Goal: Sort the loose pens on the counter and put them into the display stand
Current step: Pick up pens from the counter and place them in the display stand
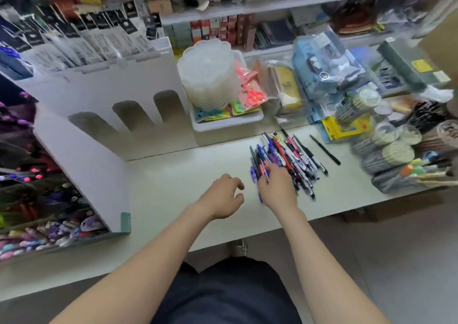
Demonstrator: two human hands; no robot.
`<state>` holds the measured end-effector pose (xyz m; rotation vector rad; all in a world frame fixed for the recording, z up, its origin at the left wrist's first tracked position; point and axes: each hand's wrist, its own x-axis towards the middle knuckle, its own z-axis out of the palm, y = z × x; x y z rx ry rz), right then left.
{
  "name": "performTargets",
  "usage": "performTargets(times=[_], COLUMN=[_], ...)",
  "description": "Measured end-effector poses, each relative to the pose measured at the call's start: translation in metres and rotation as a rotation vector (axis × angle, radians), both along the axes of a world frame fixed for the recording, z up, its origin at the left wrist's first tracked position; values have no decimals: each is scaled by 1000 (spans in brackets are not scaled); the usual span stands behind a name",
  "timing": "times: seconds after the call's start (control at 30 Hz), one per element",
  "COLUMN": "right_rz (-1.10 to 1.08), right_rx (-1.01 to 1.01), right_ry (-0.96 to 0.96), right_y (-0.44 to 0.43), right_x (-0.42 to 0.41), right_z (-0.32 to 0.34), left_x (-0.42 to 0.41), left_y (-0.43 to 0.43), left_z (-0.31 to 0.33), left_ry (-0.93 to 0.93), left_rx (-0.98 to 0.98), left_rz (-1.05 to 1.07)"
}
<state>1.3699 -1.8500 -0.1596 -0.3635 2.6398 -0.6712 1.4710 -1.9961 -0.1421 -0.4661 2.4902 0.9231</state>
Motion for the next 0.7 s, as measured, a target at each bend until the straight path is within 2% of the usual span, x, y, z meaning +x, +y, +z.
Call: performTargets(times=[0.07, 0.23, 0.37, 0.47, 0.6, 0.7], right_rz=[-8, 78, 94, 104, 94, 144], right_rx=[127, 299, 364, 414, 424, 398], right_ry=[83, 112, 95, 110, 150, 136], right_y=[11, 5, -16, -30, -41, -41], right_x=[-13, -29, -29, -22, -16, -14], right_z=[-14, -42, -62, -72, -82, -81], left_x=[-17, -34, -36, -40, -46, -46], left_y=[12, 22, 15, 5, 0, 2], left_z=[-9, -29, -40, -46, -55, -59], left_ry=[-36, -125, -153, -146, -179, -202], left_rx=[56, 99, 109, 170, 336, 423], left_rz=[70, 232, 327, 510, 731, 759])
